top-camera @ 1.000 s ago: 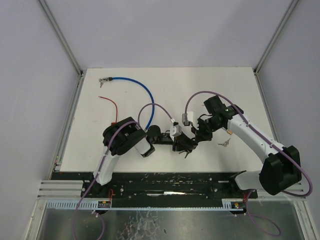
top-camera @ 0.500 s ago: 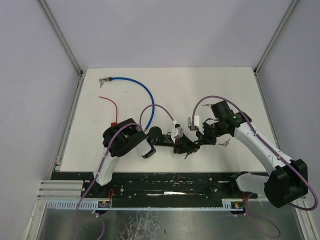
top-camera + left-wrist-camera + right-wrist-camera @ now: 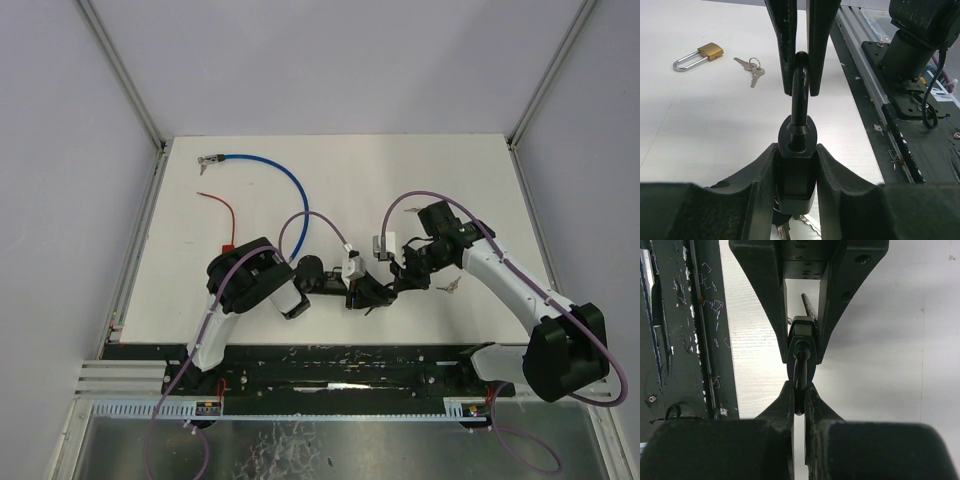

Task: Lock with the key
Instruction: Lock the lock.

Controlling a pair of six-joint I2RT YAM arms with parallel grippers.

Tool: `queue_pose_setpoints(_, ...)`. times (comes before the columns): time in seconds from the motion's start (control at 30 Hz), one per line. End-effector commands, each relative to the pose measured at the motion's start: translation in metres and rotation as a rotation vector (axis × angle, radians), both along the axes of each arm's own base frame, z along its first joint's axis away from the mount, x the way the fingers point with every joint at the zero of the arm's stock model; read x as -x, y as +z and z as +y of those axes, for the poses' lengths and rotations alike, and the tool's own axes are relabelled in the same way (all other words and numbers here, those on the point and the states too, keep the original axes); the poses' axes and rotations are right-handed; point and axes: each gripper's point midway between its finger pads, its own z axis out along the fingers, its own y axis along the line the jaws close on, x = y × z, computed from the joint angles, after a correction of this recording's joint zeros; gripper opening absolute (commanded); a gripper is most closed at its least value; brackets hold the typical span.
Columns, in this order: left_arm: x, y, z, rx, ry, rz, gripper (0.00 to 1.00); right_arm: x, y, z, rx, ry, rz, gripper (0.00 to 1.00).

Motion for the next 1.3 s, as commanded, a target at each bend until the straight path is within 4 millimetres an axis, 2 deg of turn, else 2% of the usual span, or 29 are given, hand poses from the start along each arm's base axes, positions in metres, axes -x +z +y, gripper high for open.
queue_pose_setpoints(0.0, -0.011, 0.016, -0.001, 0.064, 0.060, -0.103, 0.00, 0.012, -0.016, 0.008, -0.009, 0.051, 0.062, 0.00)
queue_pose_setpoints(0.1, -0.011, 0.012, 0.001, 0.053, 0.069, -0.111, 0.00, 0.009, -0.020, 0.008, -0.001, 0.046, 0.061, 0.00)
queue_pose_setpoints(0.17, -0.010, 0.008, 0.003, 0.045, 0.074, -0.118, 0.00, 0.004, -0.014, 0.009, -0.014, 0.031, 0.037, 0.02)
queue_pose_setpoints(0.33, -0.007, 0.002, 0.007, 0.028, 0.077, -0.125, 0.00, -0.003, 0.017, 0.008, -0.101, -0.018, -0.058, 0.35)
queue_pose_setpoints(0.37, -0.007, 0.001, 0.007, 0.025, 0.077, -0.124, 0.00, -0.003, 0.020, 0.008, -0.115, -0.021, -0.075, 0.39)
queue_pose_setpoints(0.47, -0.007, 0.001, 0.008, 0.025, 0.078, -0.126, 0.00, 0.000, 0.025, 0.006, -0.134, -0.013, -0.107, 0.43)
queue_pose_setpoints(0.63, -0.007, 0.001, 0.009, 0.023, 0.080, -0.121, 0.00, 0.000, 0.034, -0.002, -0.140, -0.036, -0.113, 0.44)
queue_pose_setpoints(0.77, -0.006, 0.001, 0.009, 0.023, 0.080, -0.126, 0.00, -0.003, 0.018, -0.008, -0.143, -0.080, -0.106, 0.49)
queue_pose_setpoints(0.97, -0.002, 0.004, 0.016, 0.015, 0.080, -0.153, 0.00, -0.007, -0.006, -0.020, -0.055, -0.033, -0.117, 0.53)
queue_pose_setpoints(1.07, -0.002, 0.003, 0.017, 0.011, 0.081, -0.155, 0.00, -0.009, -0.025, -0.030, 0.001, -0.008, -0.163, 0.54)
queue_pose_setpoints(1.13, -0.002, 0.004, 0.017, 0.014, 0.078, -0.153, 0.00, -0.001, -0.036, -0.029, -0.005, 0.063, -0.162, 0.53)
queue_pose_setpoints(1.27, -0.002, 0.006, 0.016, 0.020, 0.075, -0.152, 0.00, -0.006, -0.049, -0.026, -0.013, 0.092, -0.176, 0.51)
